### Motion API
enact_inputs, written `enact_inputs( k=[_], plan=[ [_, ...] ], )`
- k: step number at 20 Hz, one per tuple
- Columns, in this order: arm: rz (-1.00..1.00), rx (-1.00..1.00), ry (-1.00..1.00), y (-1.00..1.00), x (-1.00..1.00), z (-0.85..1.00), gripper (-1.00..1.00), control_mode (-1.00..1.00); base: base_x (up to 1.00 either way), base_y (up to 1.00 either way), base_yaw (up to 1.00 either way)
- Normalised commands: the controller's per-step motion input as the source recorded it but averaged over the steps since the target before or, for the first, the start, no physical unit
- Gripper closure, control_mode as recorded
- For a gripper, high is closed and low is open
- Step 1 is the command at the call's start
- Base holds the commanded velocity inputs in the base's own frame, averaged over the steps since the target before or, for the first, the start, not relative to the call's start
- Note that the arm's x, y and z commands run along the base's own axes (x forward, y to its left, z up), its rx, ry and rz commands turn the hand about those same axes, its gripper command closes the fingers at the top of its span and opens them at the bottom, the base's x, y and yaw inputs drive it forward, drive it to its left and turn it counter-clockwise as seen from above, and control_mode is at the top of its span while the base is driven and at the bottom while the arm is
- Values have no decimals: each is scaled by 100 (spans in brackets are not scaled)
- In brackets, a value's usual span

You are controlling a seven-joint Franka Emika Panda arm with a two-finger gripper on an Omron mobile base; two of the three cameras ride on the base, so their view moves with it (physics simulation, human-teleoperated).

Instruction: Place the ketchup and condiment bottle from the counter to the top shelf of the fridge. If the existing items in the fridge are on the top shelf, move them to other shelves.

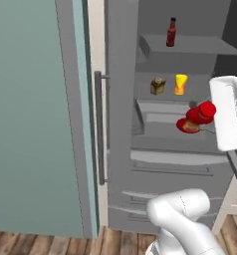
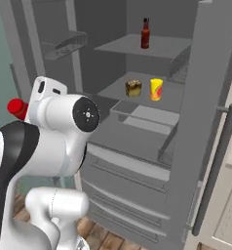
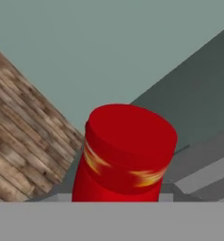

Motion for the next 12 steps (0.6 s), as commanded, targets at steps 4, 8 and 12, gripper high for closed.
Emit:
enact_inputs(
  k=[4, 8, 12],
  plan=[
    [0, 0, 0, 0, 0, 0, 100, 100, 63, 13, -39],
    [0, 0, 0, 0, 0, 0, 100, 100, 60, 0, -39],
    [0, 0, 0, 0, 0, 0, 100, 100, 65, 14, -35]
  ],
)
